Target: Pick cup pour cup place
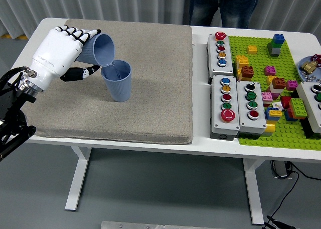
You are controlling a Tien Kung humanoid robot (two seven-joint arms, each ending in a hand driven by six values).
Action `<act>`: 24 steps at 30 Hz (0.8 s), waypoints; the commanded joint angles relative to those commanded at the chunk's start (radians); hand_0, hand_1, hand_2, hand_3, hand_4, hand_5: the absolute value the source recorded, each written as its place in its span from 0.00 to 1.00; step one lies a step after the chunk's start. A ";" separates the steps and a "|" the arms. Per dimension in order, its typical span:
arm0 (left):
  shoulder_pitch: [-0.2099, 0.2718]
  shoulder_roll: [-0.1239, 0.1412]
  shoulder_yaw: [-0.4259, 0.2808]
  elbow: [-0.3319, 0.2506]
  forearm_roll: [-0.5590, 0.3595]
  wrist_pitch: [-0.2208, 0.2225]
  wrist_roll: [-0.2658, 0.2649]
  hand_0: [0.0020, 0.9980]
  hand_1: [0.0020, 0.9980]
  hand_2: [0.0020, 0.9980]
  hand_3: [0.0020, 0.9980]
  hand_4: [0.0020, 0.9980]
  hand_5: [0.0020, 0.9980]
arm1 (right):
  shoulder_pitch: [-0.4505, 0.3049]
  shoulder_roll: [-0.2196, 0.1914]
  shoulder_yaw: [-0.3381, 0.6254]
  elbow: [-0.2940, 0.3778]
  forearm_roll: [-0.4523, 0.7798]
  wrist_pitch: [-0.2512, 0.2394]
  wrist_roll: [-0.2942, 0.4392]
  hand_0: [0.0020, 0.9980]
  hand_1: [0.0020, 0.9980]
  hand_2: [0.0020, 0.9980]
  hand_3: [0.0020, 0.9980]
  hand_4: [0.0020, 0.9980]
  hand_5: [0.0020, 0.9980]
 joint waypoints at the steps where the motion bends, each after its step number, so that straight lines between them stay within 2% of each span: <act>1: -0.001 0.000 0.002 0.001 0.000 0.000 0.001 0.47 0.55 0.69 0.66 0.55 0.10 | 0.000 0.000 0.000 0.000 -0.001 0.000 0.000 0.77 0.70 0.75 0.63 0.21 0.21; 24: -0.045 0.016 0.067 0.014 0.000 0.006 0.019 0.47 0.55 0.69 0.65 0.54 0.09 | 0.001 -0.003 -0.005 0.000 0.006 -0.002 0.003 0.77 0.70 0.75 0.63 0.21 0.21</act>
